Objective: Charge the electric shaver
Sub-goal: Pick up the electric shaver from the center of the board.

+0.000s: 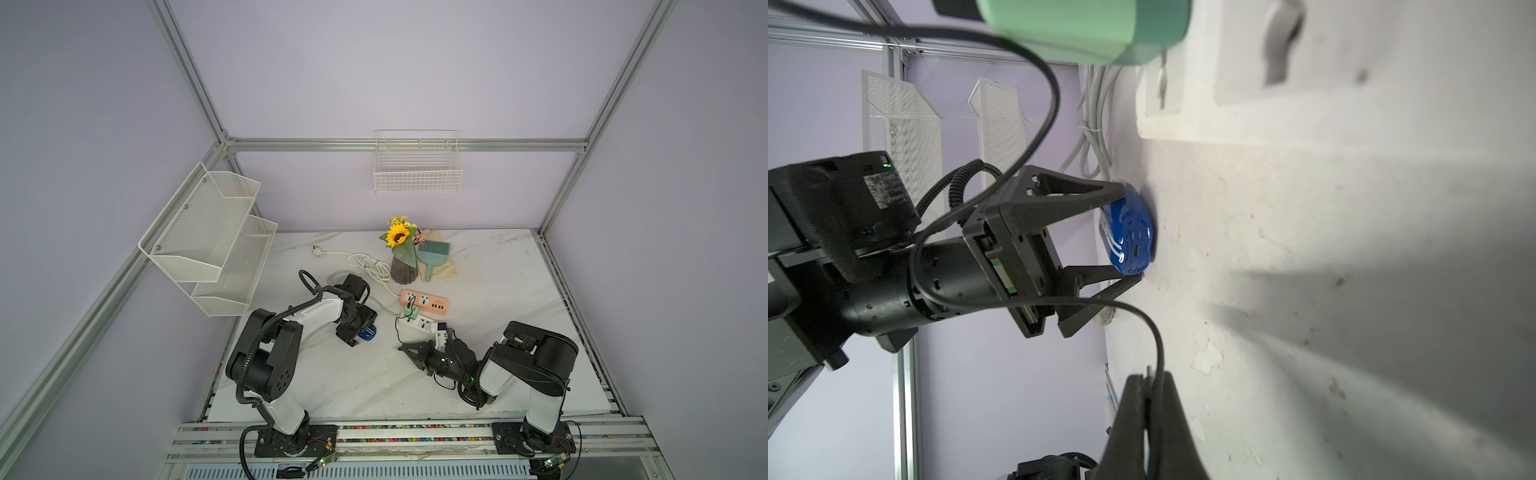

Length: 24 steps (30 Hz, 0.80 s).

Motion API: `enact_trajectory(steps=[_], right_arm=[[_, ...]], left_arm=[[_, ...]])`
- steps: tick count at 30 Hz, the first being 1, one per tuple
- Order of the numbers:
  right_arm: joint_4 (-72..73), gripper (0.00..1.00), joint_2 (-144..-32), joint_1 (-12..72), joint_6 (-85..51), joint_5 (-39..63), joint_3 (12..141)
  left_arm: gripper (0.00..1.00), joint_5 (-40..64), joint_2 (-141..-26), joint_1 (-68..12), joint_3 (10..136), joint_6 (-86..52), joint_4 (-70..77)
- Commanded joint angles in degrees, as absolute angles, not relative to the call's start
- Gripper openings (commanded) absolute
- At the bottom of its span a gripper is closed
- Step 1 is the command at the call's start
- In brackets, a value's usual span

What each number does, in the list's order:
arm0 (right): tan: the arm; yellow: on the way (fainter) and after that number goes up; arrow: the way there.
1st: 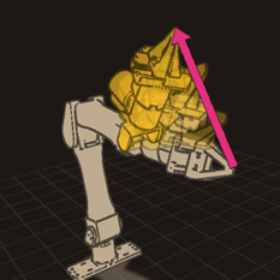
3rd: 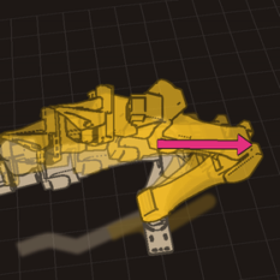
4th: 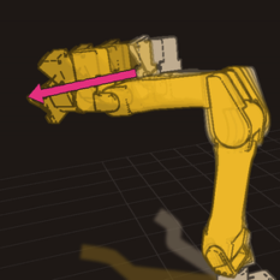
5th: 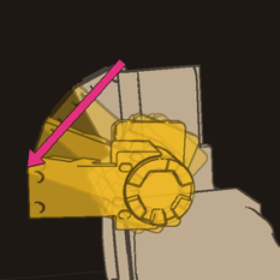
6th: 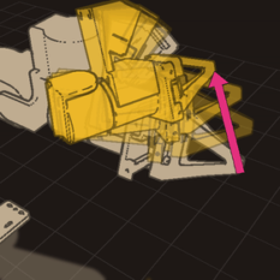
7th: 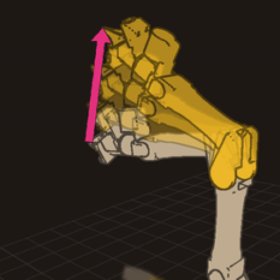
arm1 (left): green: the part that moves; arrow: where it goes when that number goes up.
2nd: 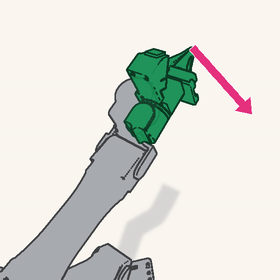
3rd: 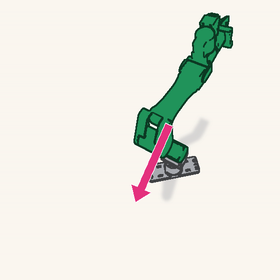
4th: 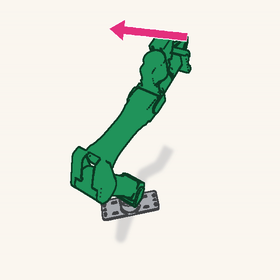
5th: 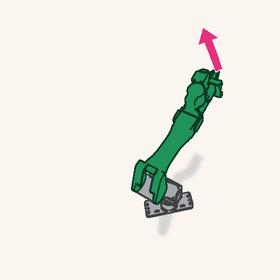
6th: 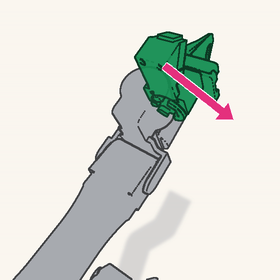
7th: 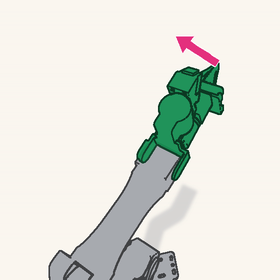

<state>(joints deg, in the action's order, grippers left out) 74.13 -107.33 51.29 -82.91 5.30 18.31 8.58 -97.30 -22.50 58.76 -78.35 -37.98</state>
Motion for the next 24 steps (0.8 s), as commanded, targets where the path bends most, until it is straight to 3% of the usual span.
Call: enact_trajectory(steps=[1, 14, 20, 24], right_arm=[[78.42, 0.00, -108.35, 51.50, -84.73, 4.17, 19.60], [84.69, 0.00, -114.82, 51.82, -82.52, 1.76, 23.20], [88.07, 0.00, -119.95, 53.34, -81.61, 0.27, 27.72], [88.07, 0.00, -120.00, 54.00, -80.62, -1.69, 29.27]], left_arm=[[0.72, 6.32, -99.14, -22.15, 60.69, -77.04, -37.78], [0.47, 7.09, -101.61, -22.06, 62.32, -76.58, -41.18], [0.31, 15.01, -102.14, -20.70, 64.09, -79.76, -43.43], [0.29, 18.60, -101.91, -19.39, 66.58, -80.15, -45.51]])
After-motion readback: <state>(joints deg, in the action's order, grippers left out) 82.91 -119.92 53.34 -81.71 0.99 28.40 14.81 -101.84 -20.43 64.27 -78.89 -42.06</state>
